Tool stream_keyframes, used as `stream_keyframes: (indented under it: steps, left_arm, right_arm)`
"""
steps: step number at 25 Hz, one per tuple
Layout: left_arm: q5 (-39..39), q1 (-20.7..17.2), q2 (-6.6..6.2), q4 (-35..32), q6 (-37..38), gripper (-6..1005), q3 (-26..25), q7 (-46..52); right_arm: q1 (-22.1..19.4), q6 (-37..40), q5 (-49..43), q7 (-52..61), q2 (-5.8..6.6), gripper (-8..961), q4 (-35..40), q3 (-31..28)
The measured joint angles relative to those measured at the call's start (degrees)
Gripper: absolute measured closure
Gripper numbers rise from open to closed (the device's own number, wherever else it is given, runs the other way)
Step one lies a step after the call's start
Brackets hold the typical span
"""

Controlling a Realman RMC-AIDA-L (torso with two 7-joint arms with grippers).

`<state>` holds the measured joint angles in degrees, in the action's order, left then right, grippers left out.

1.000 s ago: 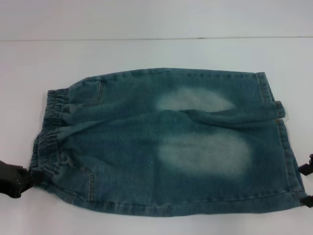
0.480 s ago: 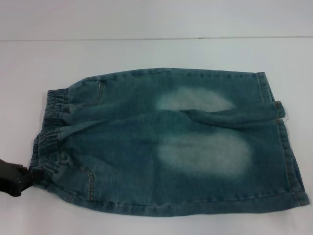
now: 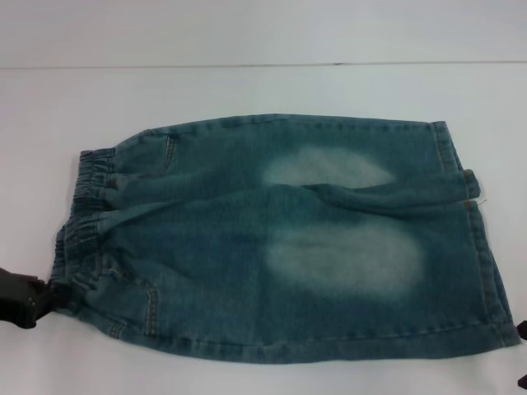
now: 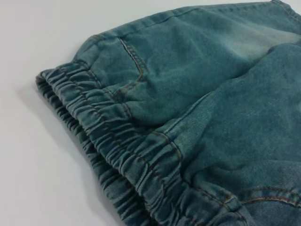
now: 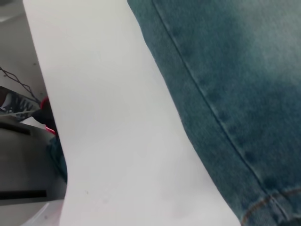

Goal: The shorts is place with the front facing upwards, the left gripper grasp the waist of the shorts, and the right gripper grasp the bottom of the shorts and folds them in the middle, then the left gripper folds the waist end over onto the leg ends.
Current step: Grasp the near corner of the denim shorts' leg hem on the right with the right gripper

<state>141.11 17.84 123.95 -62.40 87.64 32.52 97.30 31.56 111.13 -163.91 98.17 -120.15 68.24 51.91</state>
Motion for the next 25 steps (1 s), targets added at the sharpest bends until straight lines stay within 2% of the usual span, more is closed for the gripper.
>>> stream_keyframes:
  steps: [9,17,25]
  left_arm:
    - [0.0,0.1,-0.02,0.1,-0.4,939,0.0,0.0]
    - [0.0,0.1,-0.02,0.2,-0.5,939,0.1,0.0]
    - [0.0,0.1,-0.02,0.5,-1.0,940,-0.1,0.2]
  right_arm:
    - [-0.7,-2.5,1.8,1.1,-0.09,147,-1.1,2.7]
    - [-1.4,-2.8,4.2,-0.9,0.12,214,-0.6,2.7]
    - [-3.0,-4.5,7.8,-5.1,0.21,385,0.0,2.4]
